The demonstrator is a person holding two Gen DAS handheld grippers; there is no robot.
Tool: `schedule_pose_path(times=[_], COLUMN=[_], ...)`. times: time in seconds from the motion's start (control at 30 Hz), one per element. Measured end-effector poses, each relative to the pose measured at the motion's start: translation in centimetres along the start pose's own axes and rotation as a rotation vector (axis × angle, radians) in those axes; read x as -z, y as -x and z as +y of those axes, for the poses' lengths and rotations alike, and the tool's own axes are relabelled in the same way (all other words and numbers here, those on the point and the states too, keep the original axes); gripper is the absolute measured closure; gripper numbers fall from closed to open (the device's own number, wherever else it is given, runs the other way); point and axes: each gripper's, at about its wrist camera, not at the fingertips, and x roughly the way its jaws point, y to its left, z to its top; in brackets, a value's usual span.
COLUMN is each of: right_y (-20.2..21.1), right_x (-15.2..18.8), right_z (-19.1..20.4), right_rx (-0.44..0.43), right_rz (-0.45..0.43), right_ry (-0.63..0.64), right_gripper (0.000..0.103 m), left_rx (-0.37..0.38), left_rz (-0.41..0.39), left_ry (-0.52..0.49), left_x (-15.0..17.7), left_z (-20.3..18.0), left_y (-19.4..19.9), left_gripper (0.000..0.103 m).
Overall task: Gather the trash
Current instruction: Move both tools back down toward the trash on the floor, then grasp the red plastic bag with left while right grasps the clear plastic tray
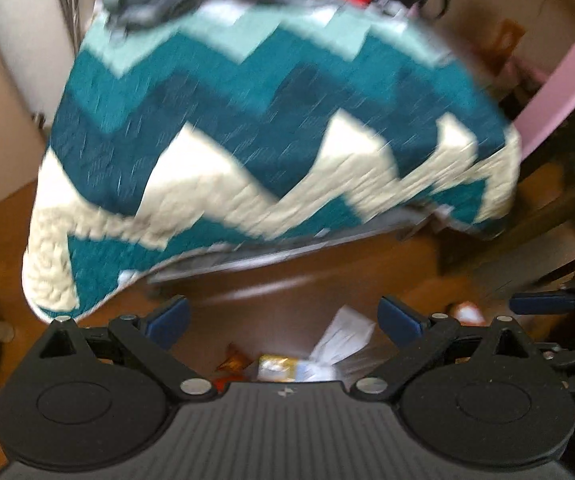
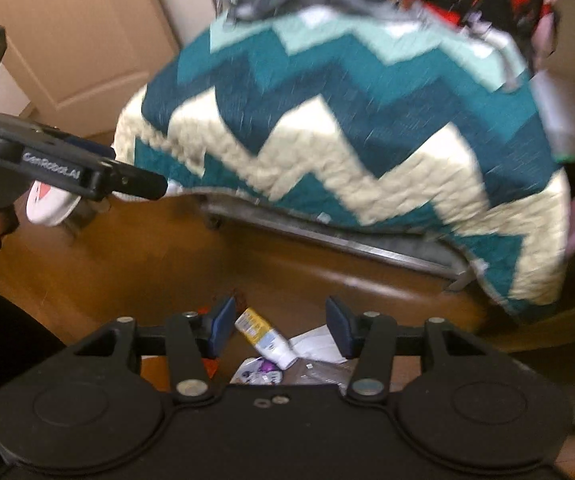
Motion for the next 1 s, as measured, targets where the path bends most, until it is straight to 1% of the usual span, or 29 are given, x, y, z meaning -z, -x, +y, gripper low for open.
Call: schedule_pose_path(times=[0.1,0.2,0.3,0.4,0.47,0.57,0.6,0.7,0.77,0.87,1.0], right_y=[-3.9,-7.7,-11.0,-13.8,-15.7,-18.8,-19.6,-22.4,-24.1,-26.3,-28.9], right_x=[0.4,1.1,2.2,3.9,5.2,6.6,7.0,8.5,9.2,9.7,10.5], right_z=[-0.1,-0.1,-0.8,-1.4,-2.0,-2.8,-2.9,-2.7,-2.7,-2.4,-2.0], right_rx=[-0.042,-0.036,-0.033,-0.021,-0.013,0.001,0.006,0.025,0.016,-0.001,0.009], right_rz=[0.049,0.088,0.136,0.205,0.247,0.319,0.339,0.396,0.431,0.457,0.476], right_ry=[-0.01,0.032,0.058,0.125,0.166,0.193,0.218,0.355,0.389,0.432,0.531], right_gripper=[0.053,0.053,0.053,0.053,0.053,0.053,0.053,0.053,0.053,0.053,0.053], left_rx=[-0.036,-0.067,-0.065,-0.066,-0.071,-0.074,-0.074,-0.07,-0.073,-0.073,-0.061], left_rz=[0.07,0.144,0.223,0.293,0.345,0.434,0.463,0.528,0.563,0.61,0.663], left_ry=[-0.017,-0.057,-0.082,-0.101,-0.09,-0.037,-0.022,0.014,0.016,0.006,-0.004], left_x=[1.1,2.4,3.4,4.3,5.1,6.6,7.1,8.7,9.8,11.5,13.6], left_z=[1.6,2.7,3.7,4.6,5.4,6.8,7.3,8.3,8.7,8.8,9.0], left_y=[-4.0,-8.0,-11.5,-14.9,-17.4,-21.0,-22.1,-24.9,-26.6,-29.0,-31.6], left_gripper=[0.002,0.003,0.003,0.003,0.003,0.003,0.003,0.003,0.003,0.003,0.004])
